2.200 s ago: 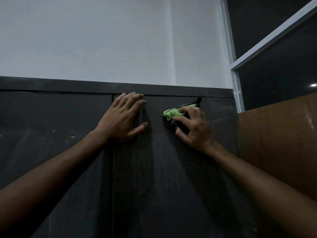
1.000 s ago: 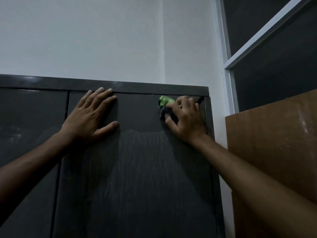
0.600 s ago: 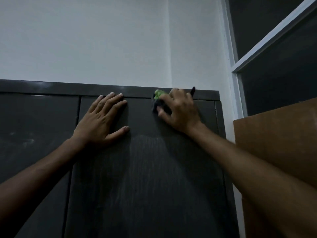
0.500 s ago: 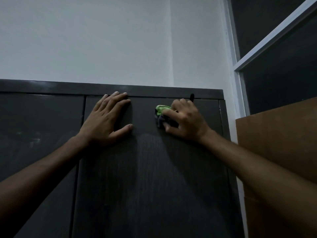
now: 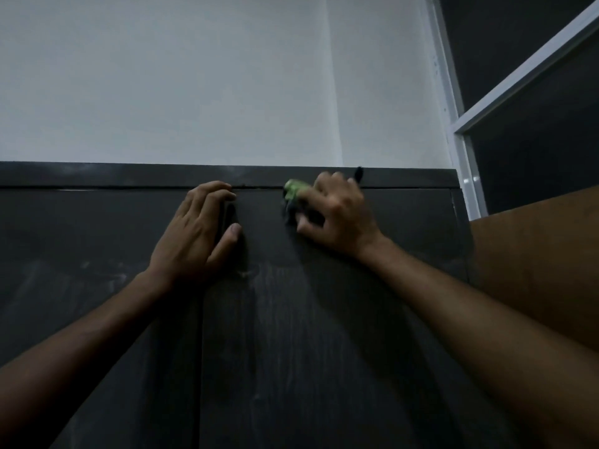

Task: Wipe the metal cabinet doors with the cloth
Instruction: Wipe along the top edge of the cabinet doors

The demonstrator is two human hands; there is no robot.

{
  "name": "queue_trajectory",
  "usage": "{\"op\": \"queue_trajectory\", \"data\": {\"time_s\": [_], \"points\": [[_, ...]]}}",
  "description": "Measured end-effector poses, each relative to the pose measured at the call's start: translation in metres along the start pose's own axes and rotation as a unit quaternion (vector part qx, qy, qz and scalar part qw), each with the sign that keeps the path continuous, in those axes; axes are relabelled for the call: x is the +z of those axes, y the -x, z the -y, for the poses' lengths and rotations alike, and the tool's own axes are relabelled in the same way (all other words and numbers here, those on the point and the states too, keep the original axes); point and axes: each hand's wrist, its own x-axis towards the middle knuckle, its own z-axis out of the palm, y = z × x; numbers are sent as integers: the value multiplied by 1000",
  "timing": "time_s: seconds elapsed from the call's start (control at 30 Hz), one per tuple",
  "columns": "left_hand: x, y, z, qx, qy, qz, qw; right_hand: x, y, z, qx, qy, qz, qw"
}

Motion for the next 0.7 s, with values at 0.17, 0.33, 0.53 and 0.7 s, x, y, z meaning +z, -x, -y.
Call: {"op": "queue_trajectory", "data": {"time_s": [0.17,0.33,0.53,0.7], "points": [[1,5,2,-9,43,-30,999,23,-57,56,135,-13,-40,990],[-5,4,1,-24,158,-66,985,8,5,61,-109,-61,74,989],[-4,3,7,-4,174,-47,984,9,-21,71,110,-57,16,992],[-9,-3,9,-71,269,-101,955,-7,50,101,-104,-116,137,978]]}}
